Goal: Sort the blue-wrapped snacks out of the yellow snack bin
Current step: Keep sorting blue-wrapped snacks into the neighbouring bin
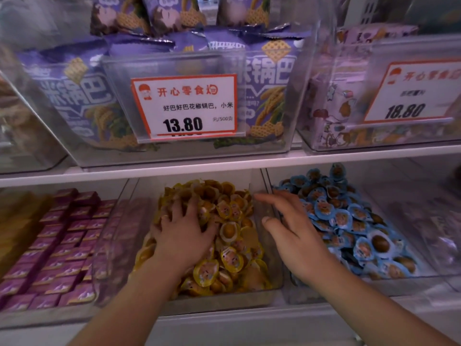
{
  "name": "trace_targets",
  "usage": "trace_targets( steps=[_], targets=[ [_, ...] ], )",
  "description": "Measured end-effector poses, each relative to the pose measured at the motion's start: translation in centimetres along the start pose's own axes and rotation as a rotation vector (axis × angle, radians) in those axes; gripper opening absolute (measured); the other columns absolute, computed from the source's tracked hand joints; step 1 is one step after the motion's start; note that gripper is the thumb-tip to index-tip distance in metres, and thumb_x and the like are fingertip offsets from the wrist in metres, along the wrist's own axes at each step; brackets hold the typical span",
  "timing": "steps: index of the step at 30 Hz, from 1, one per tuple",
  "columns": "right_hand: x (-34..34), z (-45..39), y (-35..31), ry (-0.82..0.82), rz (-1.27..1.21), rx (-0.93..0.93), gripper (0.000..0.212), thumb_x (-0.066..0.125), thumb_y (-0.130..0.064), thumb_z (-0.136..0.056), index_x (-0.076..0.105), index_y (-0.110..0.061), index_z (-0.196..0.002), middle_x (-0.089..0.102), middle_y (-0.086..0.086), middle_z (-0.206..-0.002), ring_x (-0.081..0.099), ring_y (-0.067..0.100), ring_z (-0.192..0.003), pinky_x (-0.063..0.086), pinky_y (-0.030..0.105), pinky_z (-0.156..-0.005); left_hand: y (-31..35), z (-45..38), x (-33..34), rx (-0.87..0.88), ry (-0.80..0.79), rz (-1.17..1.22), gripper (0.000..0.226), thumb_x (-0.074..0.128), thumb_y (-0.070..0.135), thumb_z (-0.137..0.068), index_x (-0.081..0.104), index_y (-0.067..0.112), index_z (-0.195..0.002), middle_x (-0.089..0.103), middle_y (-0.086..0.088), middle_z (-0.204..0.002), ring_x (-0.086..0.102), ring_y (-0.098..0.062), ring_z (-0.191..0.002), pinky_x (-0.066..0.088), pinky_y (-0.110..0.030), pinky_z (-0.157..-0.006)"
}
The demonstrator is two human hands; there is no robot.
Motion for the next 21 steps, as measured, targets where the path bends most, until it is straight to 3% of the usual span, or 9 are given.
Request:
trace_targets(
  steps=[3, 7, 8, 10, 12, 14, 17, 19, 21],
  targets=[
    [0.1, -0.1, 0.1, 0.007, -0.007, 0.007, 0.036, 0.044, -0.039, -0.086, 0.049, -0.063, -0.113, 0.04, -0.013, -0.136, 0.036, -0.005, -0.129, 0.022, -0.003, -0.099, 3.4, -0.3, 0.8, 0.052, -0.175, 0.113, 0.083, 0.044, 0.071, -0.085, 0.006, 0.044, -0.154, 0.005, -0.003, -0.166, 0.011, -0.042, -0.148, 0.01, -0.06, -0.118],
    [0.0, -0.3, 0.2, 0.029, -0.031, -0.003, 0.035, 0.046, -0.038, -0.087, 0.051, -0.06, -0.114, 0.042, -0.009, -0.136, 0.038, -0.004, -0.128, 0.025, 0.0, -0.1, 8.2, 0.4, -1.2, 0.366, -0.406, 0.545, 0.063, 0.055, 0.047, -0.093, 0.035, 0.03, -0.151, 0.044, 0.0, -0.152, 0.04, -0.019, -0.14, 0.031, -0.037, -0.117],
    [0.0, -0.3, 0.2, 0.027, -0.031, -0.005, 0.036, 0.047, -0.036, -0.087, 0.051, -0.061, -0.113, 0.042, -0.009, -0.135, 0.038, -0.005, -0.127, 0.024, -0.002, -0.097, 8.0, 0.7, -2.2, 0.438, -0.4, 0.552, 0.057, 0.057, 0.041, -0.095, 0.04, 0.028, -0.148, 0.048, 0.003, -0.148, 0.045, -0.011, -0.134, 0.034, -0.029, -0.115],
    [0.0, -0.4, 0.2, 0.02, -0.032, 0.009, 0.037, 0.047, -0.035, -0.086, 0.05, -0.061, -0.112, 0.041, -0.01, -0.135, 0.038, -0.007, -0.123, 0.022, -0.006, -0.094, 6.1, 1.2, -5.1, 0.583, -0.238, 0.28, 0.064, 0.057, 0.05, -0.094, 0.035, 0.029, -0.151, 0.039, 0.01, -0.151, 0.036, -0.002, -0.136, 0.027, -0.017, -0.115],
    [0.0, -0.4, 0.1, 0.009, -0.025, 0.025, 0.038, 0.046, -0.036, -0.085, 0.052, -0.056, -0.116, 0.04, -0.011, -0.134, 0.038, -0.012, -0.116, 0.021, -0.008, -0.091, 2.2, 1.7, -6.6, 0.57, -0.157, -0.084, 0.085, 0.047, 0.072, -0.085, 0.02, 0.034, -0.156, 0.019, 0.004, -0.163, 0.017, -0.014, -0.15, 0.018, -0.034, -0.122],
    [-0.1, -0.4, -0.1, 0.009, -0.016, 0.026, 0.04, 0.044, -0.036, -0.085, 0.054, -0.048, -0.121, 0.04, -0.01, -0.132, 0.038, -0.016, -0.109, 0.02, -0.009, -0.089, -1.8, 2.9, -6.3, 0.391, -0.32, -0.255, 0.099, 0.04, 0.085, -0.079, 0.008, 0.035, -0.157, 0.003, -0.002, -0.167, 0.004, -0.024, -0.153, 0.013, -0.045, -0.123],
    [-0.1, -0.3, -0.2, 0.01, -0.009, 0.025, 0.036, 0.048, -0.029, -0.091, 0.056, -0.043, -0.124, 0.04, -0.005, -0.135, 0.037, -0.005, -0.12, 0.022, -0.001, -0.096, -3.7, 4.6, -2.9, 0.271, -0.564, -0.327, 0.122, 0.037, 0.098, -0.061, -0.005, 0.035, -0.156, -0.008, -0.008, -0.166, -0.01, -0.031, -0.152, 0.008, -0.053, -0.122],
    [-0.1, -0.2, -0.2, 0.014, 0.0, 0.027, 0.037, 0.051, -0.019, -0.097, 0.056, -0.043, -0.124, 0.04, -0.003, -0.139, 0.037, 0.004, -0.127, 0.024, 0.009, -0.103, -2.8, 4.2, -1.0, 0.224, -0.563, -0.263, 0.135, 0.043, 0.101, -0.048, -0.018, 0.041, -0.152, -0.015, -0.006, -0.165, -0.018, -0.035, -0.15, 0.006, -0.058, -0.121],
    [-0.1, -0.2, -0.1, 0.021, 0.004, 0.025, 0.038, 0.051, -0.017, -0.098, 0.054, -0.045, -0.123, 0.04, -0.003, -0.139, 0.038, 0.006, -0.129, 0.023, 0.007, -0.102, -1.0, 3.1, 0.2, 0.204, -0.473, -0.157, 0.143, 0.051, 0.1, -0.04, -0.026, 0.046, -0.147, -0.024, -0.002, -0.162, -0.026, -0.036, -0.147, 0.001, -0.064, -0.118]
  ],
)
Point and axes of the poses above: each hand's wrist, its own z-axis away from the middle knuckle, its own x-axis out of the palm, y = z × x, the point moved 3 cm from there along -z, towards the middle knuckle
